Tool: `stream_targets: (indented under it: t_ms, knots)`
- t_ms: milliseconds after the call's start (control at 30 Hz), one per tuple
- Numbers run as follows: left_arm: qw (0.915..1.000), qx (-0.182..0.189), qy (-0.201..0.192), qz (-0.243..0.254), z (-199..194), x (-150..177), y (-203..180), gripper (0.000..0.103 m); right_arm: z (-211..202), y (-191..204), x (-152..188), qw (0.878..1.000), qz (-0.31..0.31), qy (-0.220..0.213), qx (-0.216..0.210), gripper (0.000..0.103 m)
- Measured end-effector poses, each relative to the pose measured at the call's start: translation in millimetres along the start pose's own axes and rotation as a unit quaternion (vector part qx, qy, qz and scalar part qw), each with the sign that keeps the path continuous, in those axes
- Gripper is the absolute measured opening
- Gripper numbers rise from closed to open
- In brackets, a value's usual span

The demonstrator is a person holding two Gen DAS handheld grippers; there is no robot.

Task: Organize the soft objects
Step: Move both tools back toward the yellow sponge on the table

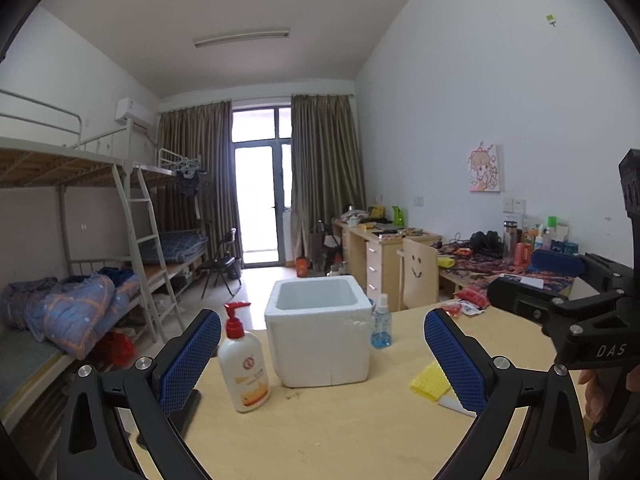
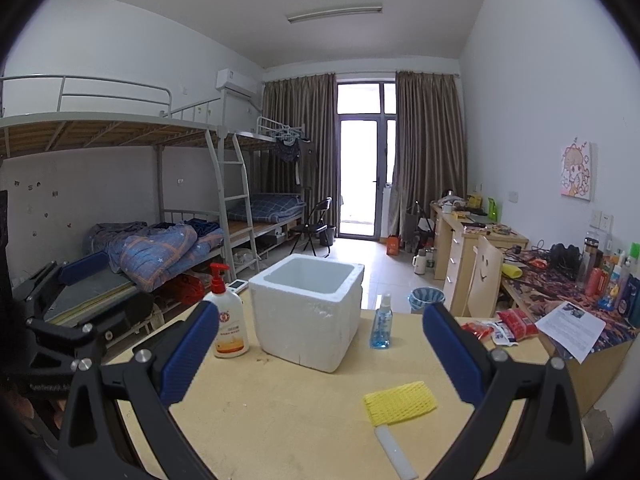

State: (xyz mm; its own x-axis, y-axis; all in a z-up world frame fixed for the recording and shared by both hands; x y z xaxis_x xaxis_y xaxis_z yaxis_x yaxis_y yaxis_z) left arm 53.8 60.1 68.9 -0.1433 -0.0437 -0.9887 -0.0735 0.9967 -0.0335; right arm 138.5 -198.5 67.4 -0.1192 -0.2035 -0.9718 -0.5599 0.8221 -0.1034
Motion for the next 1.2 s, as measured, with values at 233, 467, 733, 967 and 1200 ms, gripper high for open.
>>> stream_targets:
  t_ms: [233, 467, 733, 967, 1200]
  knots:
    - [0.9998, 0.008, -0.008, -0.014, -8.9, 22.8, -4.3, 0.102, -12.1, -1.1, 29.0, 1.000, 0.012, -0.001, 0.009, 0.103]
    - [0.9992, 0.002, 0.001, -0.040, -8.6, 46.9, -1.3, 0.102, -28.7, 1.9, 50.4, 0.999, -0.001, -0.011, 0.031, 0.103]
    - [0.9980, 0.009, 0.025, -0.058, -2.8, 72.0, 1.1, 0.102, -29.4, -5.3, 80.0, 0.999, 0.035, 0.008, 0.032, 0.103]
    - [0.9977, 0.007, 0.029, -0.062, -6.5, 84.4, 0.8, 0.102, -35.6, -1.6, 98.3, 0.998, 0.031, 0.019, 0.041, 0.103]
    - [0.9977, -0.005, 0.030, -0.060, -8.2, 98.8, 1.4, 0.102, -42.7, -2.9, 115.1, 0.998, 0.041, 0.011, 0.045, 0.103]
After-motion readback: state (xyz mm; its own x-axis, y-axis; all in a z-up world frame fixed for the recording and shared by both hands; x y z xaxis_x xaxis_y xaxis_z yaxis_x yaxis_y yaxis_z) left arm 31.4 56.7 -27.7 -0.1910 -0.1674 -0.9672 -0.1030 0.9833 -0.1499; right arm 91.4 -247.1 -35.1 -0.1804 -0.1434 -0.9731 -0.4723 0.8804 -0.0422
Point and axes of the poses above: each gripper's, at about its wrist camera, not at the fingertips, and z roughly the way its jaws point, y to its left, x to its underside, the point moved 1 cm from there along z, roughly the way its jaws point, and after that the axes turned 5 degrees about -z, right-handed, at the moved point
